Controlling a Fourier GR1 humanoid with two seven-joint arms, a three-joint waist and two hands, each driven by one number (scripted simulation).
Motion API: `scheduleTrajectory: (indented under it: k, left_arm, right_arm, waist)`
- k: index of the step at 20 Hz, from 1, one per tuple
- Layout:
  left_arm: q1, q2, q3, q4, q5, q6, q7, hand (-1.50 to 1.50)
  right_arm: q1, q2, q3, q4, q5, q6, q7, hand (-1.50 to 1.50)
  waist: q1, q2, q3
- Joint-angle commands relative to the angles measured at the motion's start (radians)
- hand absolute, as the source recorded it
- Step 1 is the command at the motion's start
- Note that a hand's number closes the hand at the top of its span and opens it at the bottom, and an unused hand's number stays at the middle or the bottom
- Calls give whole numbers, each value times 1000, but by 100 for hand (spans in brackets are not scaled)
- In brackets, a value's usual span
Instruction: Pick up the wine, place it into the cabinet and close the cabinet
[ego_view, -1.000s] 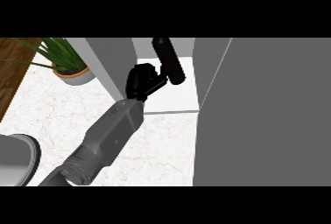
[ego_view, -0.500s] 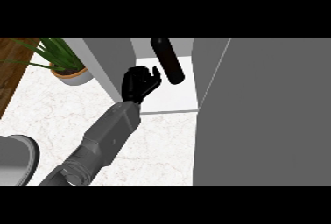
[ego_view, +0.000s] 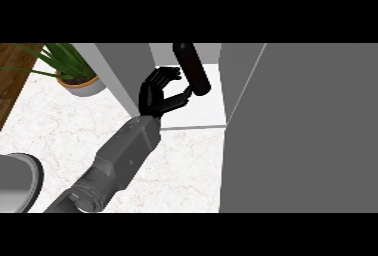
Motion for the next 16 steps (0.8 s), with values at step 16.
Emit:
scheduleTrajectory:
  k: [16]
  left_arm:
    - [264, 71, -137, -502, -124, 94, 96, -150]
  right_arm:
    - [64, 21, 45, -83, 48, -33, 58, -150]
  waist:
    - [85, -41, 11]
